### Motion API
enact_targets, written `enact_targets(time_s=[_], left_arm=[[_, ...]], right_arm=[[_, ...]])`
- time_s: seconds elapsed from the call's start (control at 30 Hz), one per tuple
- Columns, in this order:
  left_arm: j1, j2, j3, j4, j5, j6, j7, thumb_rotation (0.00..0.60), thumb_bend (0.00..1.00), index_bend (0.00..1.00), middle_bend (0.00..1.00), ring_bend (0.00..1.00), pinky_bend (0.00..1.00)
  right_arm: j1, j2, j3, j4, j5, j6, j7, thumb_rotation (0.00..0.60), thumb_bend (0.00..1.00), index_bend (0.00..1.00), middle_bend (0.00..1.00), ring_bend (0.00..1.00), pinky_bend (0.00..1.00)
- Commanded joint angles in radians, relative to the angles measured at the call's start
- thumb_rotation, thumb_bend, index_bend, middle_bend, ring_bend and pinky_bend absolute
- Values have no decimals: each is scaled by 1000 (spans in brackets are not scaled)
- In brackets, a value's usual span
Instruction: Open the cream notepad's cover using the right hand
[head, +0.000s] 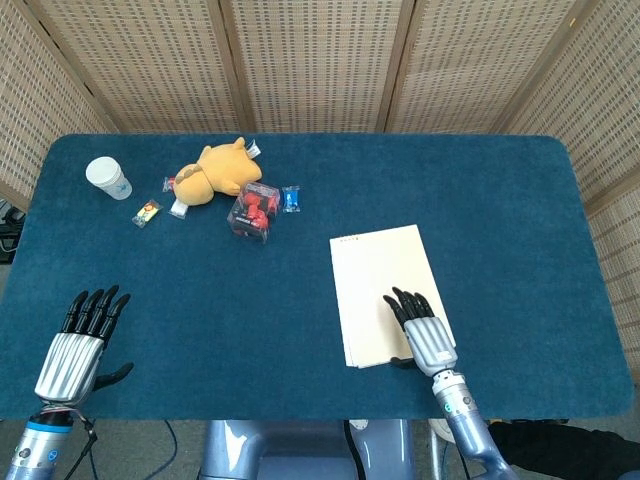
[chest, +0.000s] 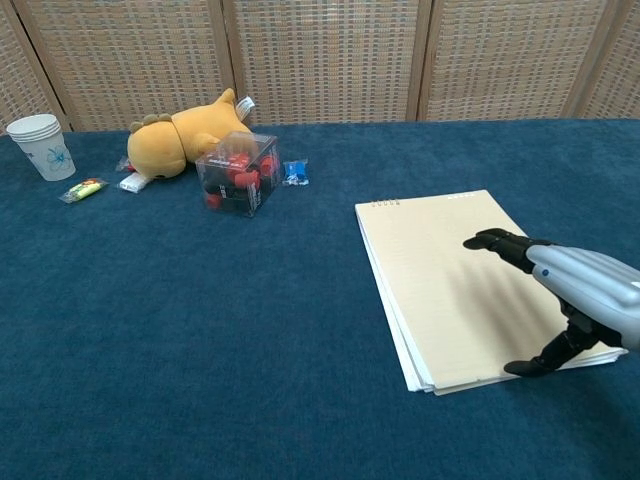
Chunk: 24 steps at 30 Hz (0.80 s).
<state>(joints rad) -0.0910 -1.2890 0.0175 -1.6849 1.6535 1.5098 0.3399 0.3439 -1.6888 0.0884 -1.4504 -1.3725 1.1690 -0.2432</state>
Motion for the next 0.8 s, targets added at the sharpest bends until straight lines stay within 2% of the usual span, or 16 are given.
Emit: enact_targets(time_s=[0.03,0.8], left_arm=[[0,0,0,-1,1,1,1,600,0,0,0,0,0],[-3,-7,1,4,-3,-6,11,600,0,0,0,0,0]], right_arm=[[0,1,-2,3,2,1,4,600,135,64,0,0,0],[-6,20,-9,53,36,-11,49,600,133,64,0,0,0]])
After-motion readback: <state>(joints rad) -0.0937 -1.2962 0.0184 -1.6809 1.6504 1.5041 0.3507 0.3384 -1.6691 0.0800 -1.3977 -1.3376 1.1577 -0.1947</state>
